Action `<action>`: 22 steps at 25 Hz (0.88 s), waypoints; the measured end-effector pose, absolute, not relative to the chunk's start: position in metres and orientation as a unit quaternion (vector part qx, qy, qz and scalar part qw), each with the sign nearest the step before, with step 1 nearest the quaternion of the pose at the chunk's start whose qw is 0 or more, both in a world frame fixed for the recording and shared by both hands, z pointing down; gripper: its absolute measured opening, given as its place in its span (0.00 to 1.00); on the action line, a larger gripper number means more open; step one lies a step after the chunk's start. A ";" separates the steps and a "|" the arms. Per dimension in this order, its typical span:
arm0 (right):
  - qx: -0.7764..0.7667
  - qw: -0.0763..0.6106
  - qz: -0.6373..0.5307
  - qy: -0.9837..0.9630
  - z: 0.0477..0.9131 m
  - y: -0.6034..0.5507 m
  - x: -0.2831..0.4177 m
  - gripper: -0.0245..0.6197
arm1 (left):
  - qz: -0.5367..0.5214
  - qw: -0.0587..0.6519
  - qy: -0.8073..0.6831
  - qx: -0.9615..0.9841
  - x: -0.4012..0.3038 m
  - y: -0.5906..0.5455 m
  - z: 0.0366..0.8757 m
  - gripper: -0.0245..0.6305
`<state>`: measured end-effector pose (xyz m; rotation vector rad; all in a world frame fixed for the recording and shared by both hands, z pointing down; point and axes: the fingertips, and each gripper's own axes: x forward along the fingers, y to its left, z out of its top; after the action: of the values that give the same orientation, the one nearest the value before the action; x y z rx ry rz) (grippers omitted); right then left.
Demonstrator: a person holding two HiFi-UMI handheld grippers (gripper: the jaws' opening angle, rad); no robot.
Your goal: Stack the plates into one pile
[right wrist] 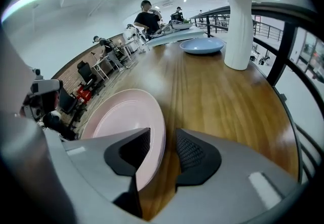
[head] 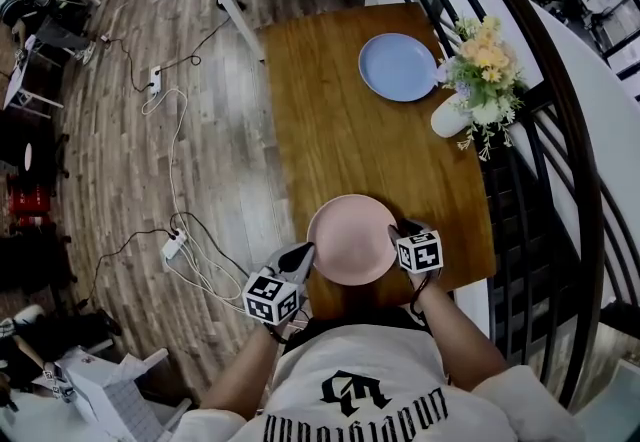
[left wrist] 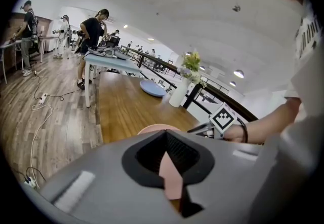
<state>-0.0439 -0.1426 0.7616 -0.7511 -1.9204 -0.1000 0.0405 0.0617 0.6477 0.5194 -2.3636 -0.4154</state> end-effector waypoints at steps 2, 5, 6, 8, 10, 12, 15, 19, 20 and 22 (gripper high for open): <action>-0.311 0.516 -0.038 -0.797 0.762 -0.143 -0.043 0.24 | -0.158 0.337 -0.907 0.200 0.040 0.063 0.647 0.11; -0.310 0.514 -0.037 -0.799 0.759 -0.142 -0.044 0.24 | -0.156 0.336 -0.907 0.201 0.041 0.065 0.644 0.11; -0.309 0.513 -0.037 -0.800 0.758 -0.142 -0.043 0.24 | -0.155 0.335 -0.907 0.201 0.041 0.065 0.644 0.11; -0.308 0.512 -0.036 -0.801 0.756 -0.141 -0.043 0.24 | -0.154 0.335 -0.907 0.204 0.041 0.065 0.643 0.11; -0.307 0.509 -0.033 -0.803 0.754 -0.141 -0.043 0.24 | -0.152 0.334 -0.907 0.208 0.041 0.064 0.642 0.11; -0.307 0.505 -0.033 -0.806 0.750 -0.141 -0.042 0.24 | -0.148 0.330 -0.908 0.211 0.041 0.064 0.639 0.11; -0.302 0.493 -0.035 -0.816 0.740 -0.140 -0.039 0.24 | -0.144 0.321 -0.911 0.216 0.045 0.066 0.632 0.11; -0.293 0.468 -0.037 -0.833 0.720 -0.139 -0.033 0.24 | -0.136 0.307 -0.914 0.227 0.054 0.066 0.621 0.11; -0.293 0.461 -0.037 -0.837 0.714 -0.138 -0.033 0.24 | -0.132 0.304 -0.915 0.230 0.055 0.066 0.618 0.11; -0.292 0.448 -0.036 -0.844 0.700 -0.135 -0.030 0.24 | -0.124 0.298 -0.917 0.235 0.058 0.067 0.609 0.11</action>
<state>-0.0304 -0.1355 0.6999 -0.7237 -2.0895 -0.0902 0.0579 0.0670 0.6092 0.6240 -2.4357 -0.3293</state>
